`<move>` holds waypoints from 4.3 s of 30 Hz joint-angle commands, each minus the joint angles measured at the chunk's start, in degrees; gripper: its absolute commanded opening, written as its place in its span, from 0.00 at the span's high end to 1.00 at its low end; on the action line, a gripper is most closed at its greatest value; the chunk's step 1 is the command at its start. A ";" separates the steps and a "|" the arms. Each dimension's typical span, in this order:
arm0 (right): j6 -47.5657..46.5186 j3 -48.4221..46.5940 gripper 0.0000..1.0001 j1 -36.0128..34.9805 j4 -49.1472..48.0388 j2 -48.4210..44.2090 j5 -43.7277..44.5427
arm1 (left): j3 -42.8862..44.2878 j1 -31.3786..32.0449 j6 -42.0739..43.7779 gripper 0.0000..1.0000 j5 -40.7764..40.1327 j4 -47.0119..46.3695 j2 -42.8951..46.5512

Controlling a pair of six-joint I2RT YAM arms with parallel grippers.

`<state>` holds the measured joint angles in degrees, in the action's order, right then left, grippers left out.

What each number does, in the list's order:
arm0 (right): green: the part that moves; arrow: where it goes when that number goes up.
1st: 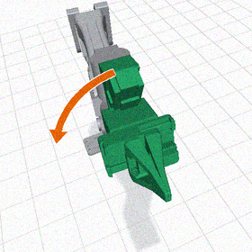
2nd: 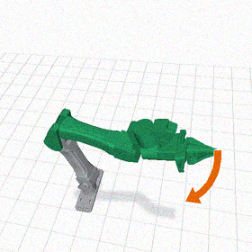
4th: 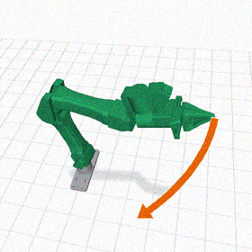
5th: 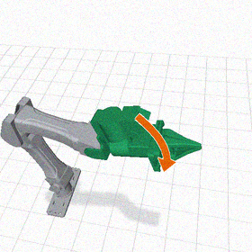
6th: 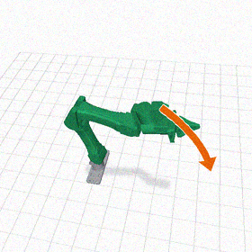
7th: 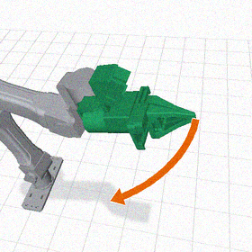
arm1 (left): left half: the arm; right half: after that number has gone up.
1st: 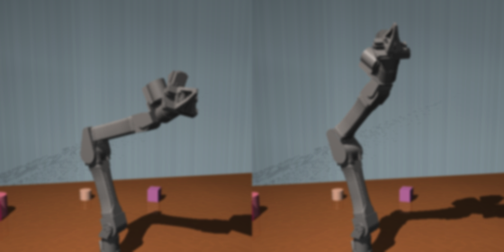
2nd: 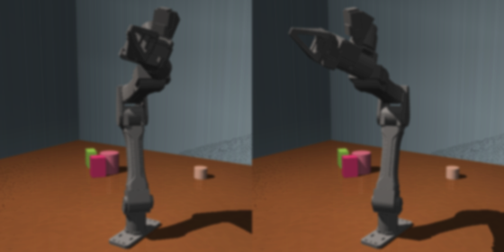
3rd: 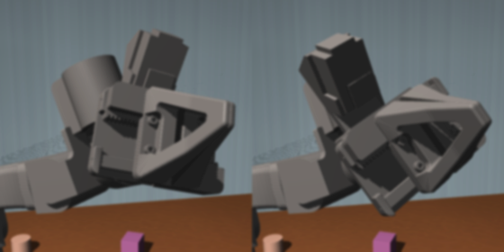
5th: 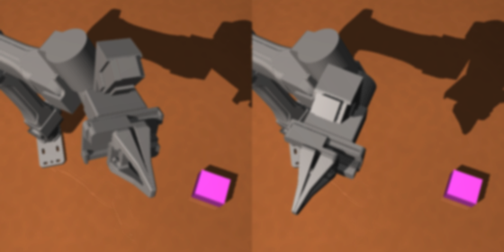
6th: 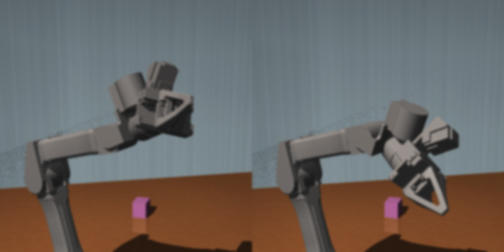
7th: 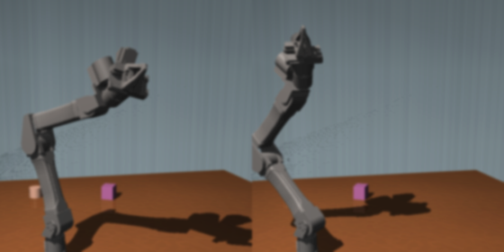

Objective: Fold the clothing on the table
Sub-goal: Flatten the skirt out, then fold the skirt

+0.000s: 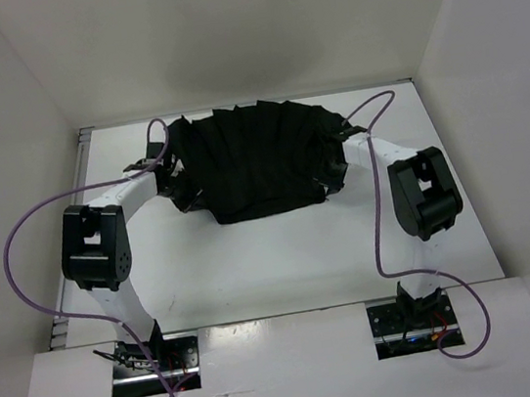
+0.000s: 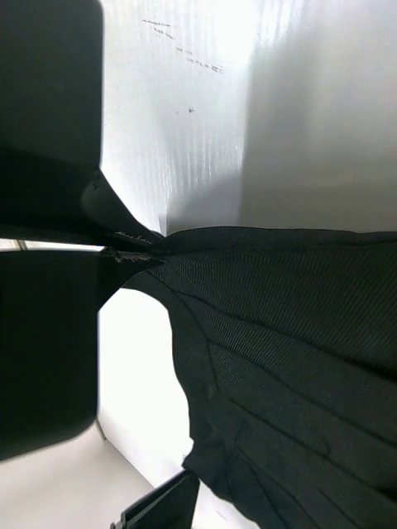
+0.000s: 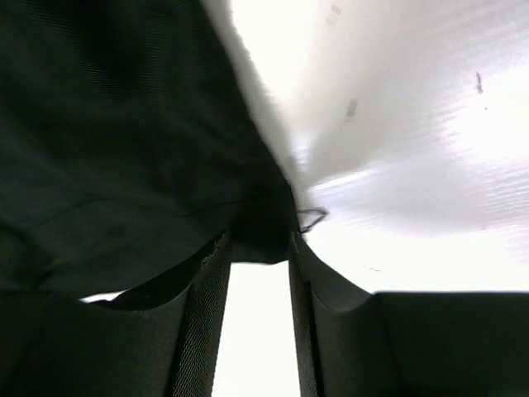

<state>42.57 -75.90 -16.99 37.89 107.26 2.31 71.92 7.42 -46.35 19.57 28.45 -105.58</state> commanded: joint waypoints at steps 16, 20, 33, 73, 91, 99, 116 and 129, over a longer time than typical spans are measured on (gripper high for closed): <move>-1.52 -2.68 0.67 1.35 -3.88 8.84 -0.19 | -1.43 -0.30 0.38 1.00 -0.24 -0.32 0.55; -1.52 -2.06 1.00 1.35 -3.96 9.11 1.80 | -3.18 -0.91 1.00 1.00 0.63 -1.45 1.86; 1.38 0.49 1.00 5.83 3.77 2.07 14.23 | -11.98 -7.33 -1.21 1.00 -5.16 0.38 11.19; -2.66 4.44 0.50 2.49 -8.97 1.99 -16.54 | -13.65 -7.33 1.08 1.00 -0.59 -0.67 4.68; -1.26 6.47 1.00 -1.99 -6.51 2.61 -10.94 | -14.18 -7.33 1.61 1.00 2.48 -3.13 0.91; -7.57 -20.81 1.00 2.75 1.91 -0.74 1.64 | 9.40 -7.33 5.91 1.00 9.51 -4.28 -3.84; -11.46 -7.60 1.00 -3.81 5.59 -28.04 -3.71 | 10.00 -5.93 12.69 1.00 24.81 1.43 19.86; -6.52 -11.47 1.00 -6.04 6.77 -54.54 -9.78 | 8.25 -5.93 5.75 1.00 24.46 5.41 43.20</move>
<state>35.53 -88.64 -23.75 45.45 48.07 -7.22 82.39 1.76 -37.87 46.24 32.80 -56.84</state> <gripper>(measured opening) 0.016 0.009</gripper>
